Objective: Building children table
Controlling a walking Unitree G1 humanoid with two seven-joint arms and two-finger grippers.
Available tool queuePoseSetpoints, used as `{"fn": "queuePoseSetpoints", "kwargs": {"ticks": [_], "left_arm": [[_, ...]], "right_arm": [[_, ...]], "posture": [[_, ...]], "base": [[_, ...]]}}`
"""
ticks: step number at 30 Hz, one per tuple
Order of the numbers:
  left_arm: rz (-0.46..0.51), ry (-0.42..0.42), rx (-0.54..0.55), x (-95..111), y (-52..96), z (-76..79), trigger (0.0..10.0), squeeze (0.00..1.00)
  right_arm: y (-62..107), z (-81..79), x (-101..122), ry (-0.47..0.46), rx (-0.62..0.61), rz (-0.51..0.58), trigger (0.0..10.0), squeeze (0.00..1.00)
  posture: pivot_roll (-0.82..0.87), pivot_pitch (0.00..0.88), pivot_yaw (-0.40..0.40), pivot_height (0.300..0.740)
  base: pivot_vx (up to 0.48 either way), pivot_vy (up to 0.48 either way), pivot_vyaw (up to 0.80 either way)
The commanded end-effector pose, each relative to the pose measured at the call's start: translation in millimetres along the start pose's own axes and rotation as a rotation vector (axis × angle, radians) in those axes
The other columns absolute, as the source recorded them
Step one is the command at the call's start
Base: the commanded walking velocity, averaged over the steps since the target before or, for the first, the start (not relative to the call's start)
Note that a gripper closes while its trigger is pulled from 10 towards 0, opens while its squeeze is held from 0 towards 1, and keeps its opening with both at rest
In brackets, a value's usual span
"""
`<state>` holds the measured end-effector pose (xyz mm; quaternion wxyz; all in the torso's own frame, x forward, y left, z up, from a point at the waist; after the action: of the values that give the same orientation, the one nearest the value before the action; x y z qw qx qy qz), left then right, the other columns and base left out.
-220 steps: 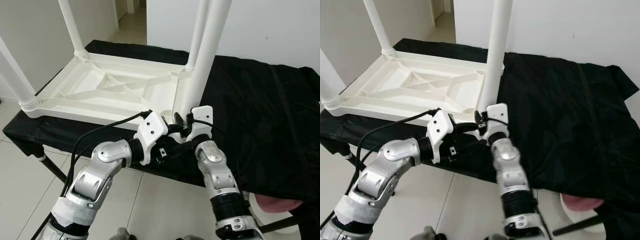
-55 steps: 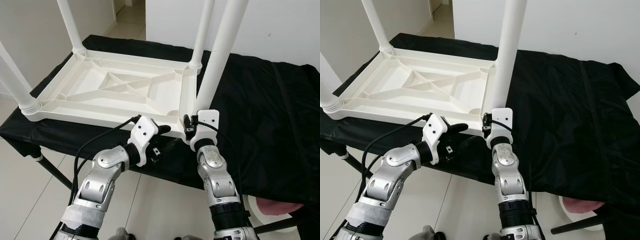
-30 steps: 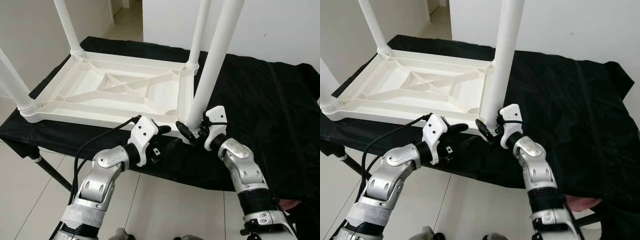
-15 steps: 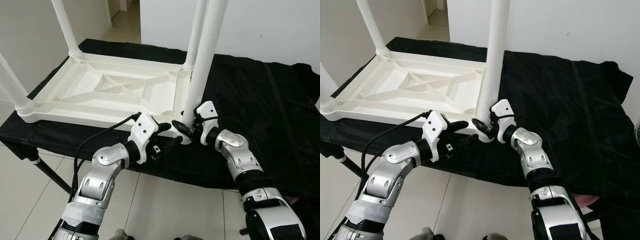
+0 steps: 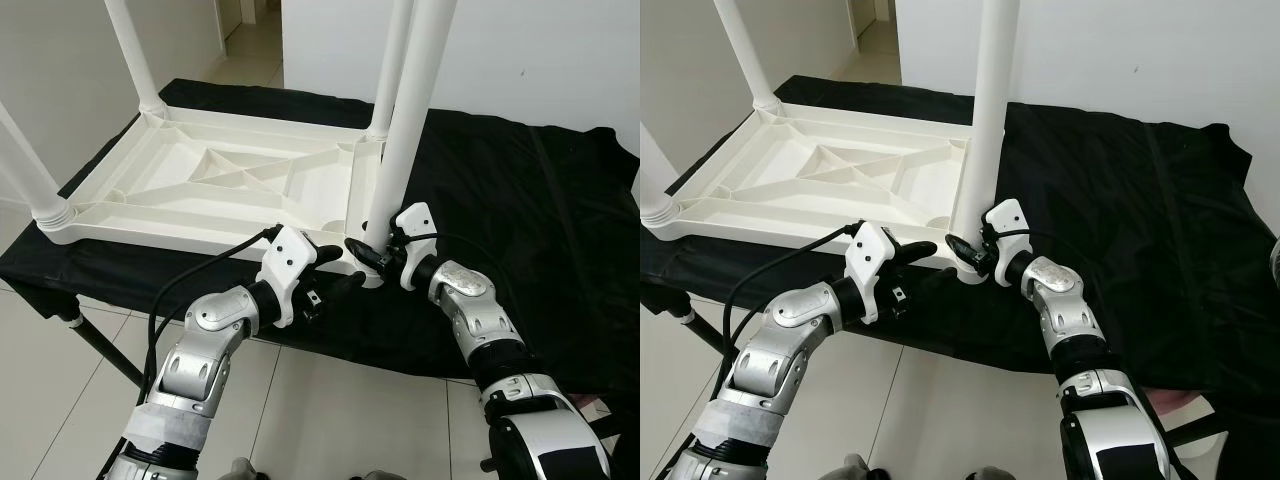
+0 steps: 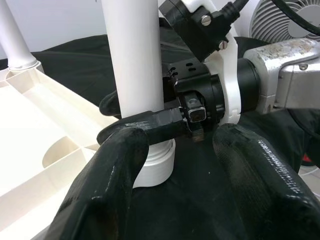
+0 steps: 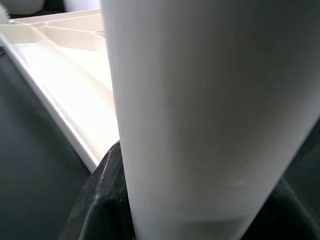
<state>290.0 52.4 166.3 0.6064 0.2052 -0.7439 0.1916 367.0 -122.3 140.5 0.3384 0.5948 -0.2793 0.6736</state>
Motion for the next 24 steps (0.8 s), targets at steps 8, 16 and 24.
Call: {"fn": "queuePoseSetpoints", "kwargs": {"ticks": [8, 16, 24], "left_arm": [[-0.009, -0.007, 0.096, 1, 1.8, -4.4, 10.0, 0.0], [-0.01, 0.002, 0.095, 0, 2.6, -1.4, 10.0, 0.0], [-0.008, 0.006, 0.099, 0, 2.8, 0.1, 10.0, 0.0]], "right_arm": [[8.1, -1.5, 1, -0.059, -0.273, 0.026, 10.0, 0.0], [24.4, -13.5, 3, -0.099, -0.661, 0.049, 10.0, 0.0], [25.3, -19.9, 10, -0.096, -0.695, 0.072, 10.0, 0.0]], "posture": [[-0.09, 0.056, 0.008, 0.74], [-0.09, 0.063, -0.001, 0.74], [-0.09, 0.06, -0.01, 0.74]], "base": [[0.0, 0.0, 0.0], [0.0, 0.0, 0.0], [0.0, 0.0, 0.0]]}}
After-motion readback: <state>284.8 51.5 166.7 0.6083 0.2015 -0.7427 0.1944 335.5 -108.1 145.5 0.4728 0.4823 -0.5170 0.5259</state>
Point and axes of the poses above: a point about 5 cm out from each wrist's last joint towards the gripper, its own y axis pointing back from the gripper into the wrist, its own x axis along the axis of the wrist's last joint, z = x × y, the point moved 2 cm from there along -y, pointing out of the wrist towards the gripper, and after that the axes turned 2 degrees about -y, right-handed, at the moved point
